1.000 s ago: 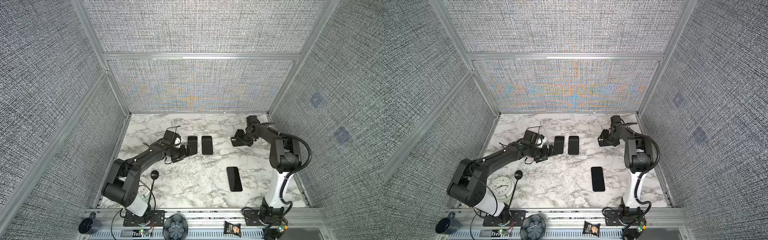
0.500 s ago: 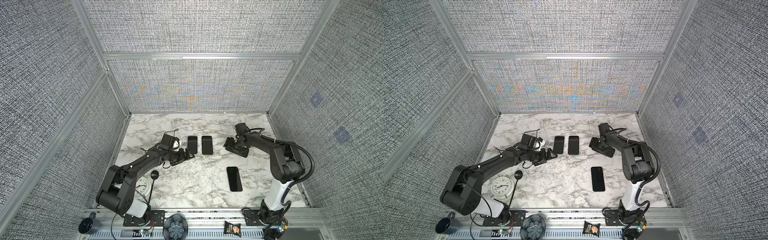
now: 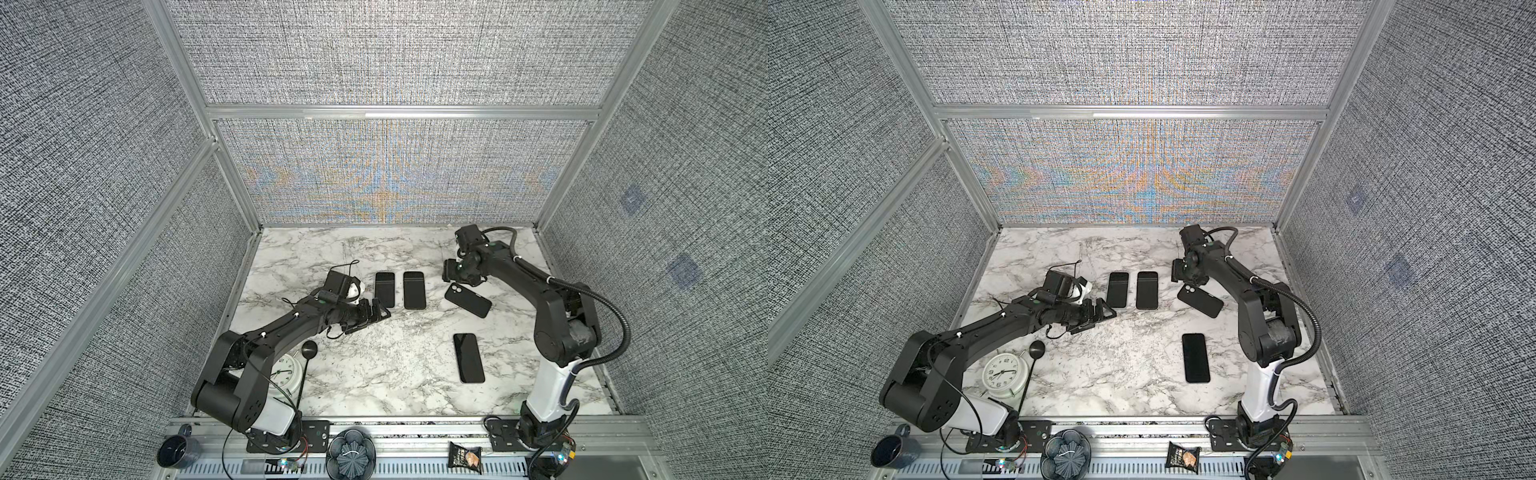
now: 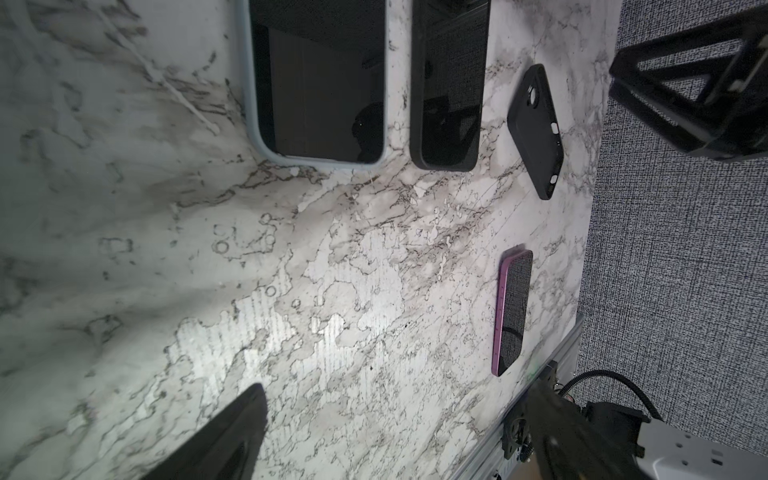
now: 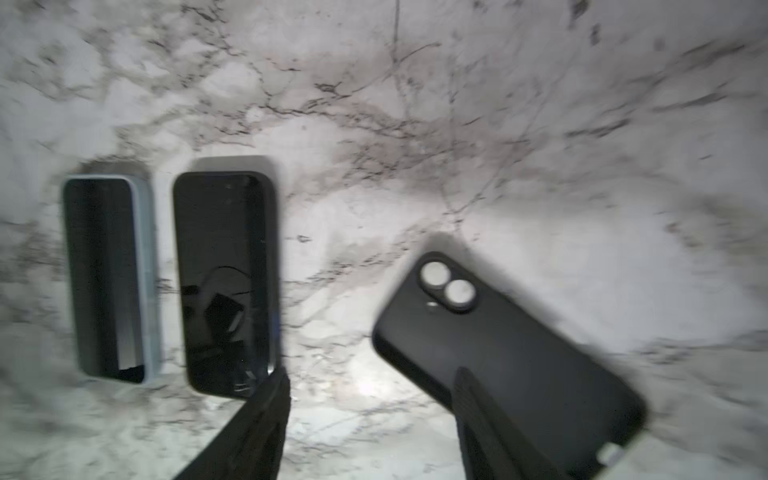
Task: Put the phone into the phone case
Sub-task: 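Grasp the black phone case by its edge with the right gripper and lift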
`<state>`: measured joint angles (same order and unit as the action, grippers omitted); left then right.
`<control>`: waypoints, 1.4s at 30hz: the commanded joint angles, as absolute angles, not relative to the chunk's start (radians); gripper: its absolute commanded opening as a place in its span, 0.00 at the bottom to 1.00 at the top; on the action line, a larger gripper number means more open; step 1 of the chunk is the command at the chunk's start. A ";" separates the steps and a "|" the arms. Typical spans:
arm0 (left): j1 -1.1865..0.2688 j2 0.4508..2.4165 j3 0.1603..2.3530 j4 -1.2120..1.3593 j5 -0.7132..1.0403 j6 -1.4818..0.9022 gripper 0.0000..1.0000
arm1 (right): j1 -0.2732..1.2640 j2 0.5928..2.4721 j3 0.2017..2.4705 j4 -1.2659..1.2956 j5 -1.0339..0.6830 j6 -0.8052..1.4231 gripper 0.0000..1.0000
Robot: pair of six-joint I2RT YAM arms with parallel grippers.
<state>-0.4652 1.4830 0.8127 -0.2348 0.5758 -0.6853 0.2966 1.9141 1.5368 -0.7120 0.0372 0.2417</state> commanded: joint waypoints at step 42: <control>-0.506 1.540 0.854 -0.255 0.615 -0.661 0.96 | 0.158 2.198 1.707 -0.897 0.032 -0.208 0.19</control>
